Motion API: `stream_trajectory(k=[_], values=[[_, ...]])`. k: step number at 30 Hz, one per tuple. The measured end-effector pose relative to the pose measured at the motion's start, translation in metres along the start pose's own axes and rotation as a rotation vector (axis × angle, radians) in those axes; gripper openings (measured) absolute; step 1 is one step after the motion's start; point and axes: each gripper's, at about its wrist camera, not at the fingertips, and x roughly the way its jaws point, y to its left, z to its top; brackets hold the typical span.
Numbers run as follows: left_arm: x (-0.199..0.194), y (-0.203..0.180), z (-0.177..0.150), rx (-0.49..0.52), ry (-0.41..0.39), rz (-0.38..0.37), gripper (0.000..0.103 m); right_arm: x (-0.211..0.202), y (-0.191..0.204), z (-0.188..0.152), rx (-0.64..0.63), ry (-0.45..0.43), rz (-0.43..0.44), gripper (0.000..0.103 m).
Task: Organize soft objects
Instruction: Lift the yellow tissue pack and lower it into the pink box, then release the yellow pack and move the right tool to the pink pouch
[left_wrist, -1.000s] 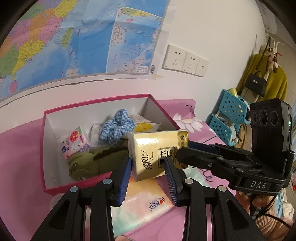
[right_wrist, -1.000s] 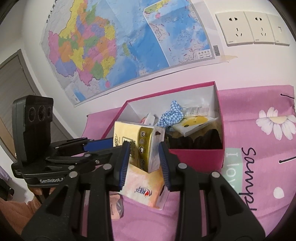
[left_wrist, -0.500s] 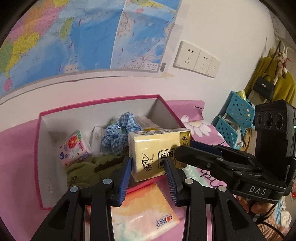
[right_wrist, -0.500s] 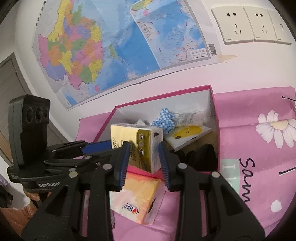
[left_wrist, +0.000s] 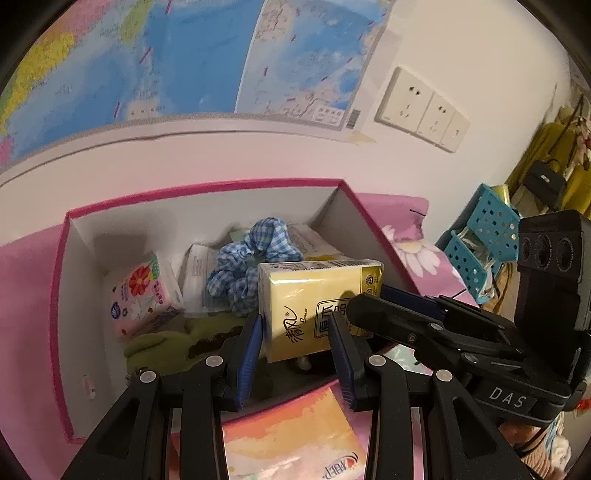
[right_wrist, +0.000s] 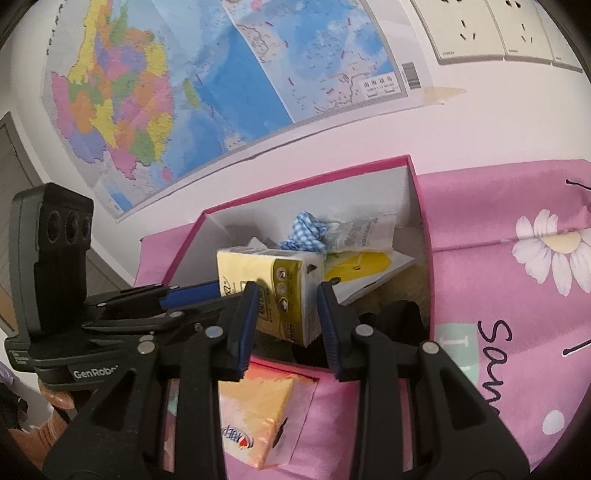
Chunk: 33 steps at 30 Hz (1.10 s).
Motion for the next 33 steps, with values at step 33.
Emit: stream_trajectory(k=[33], values=[[-0.105, 0.039, -0.131, 0.05, -0.136, -0.011, 0.055, -0.049, 0.064, -0.095, -0.214, 0.085, 0.179, 0.04]])
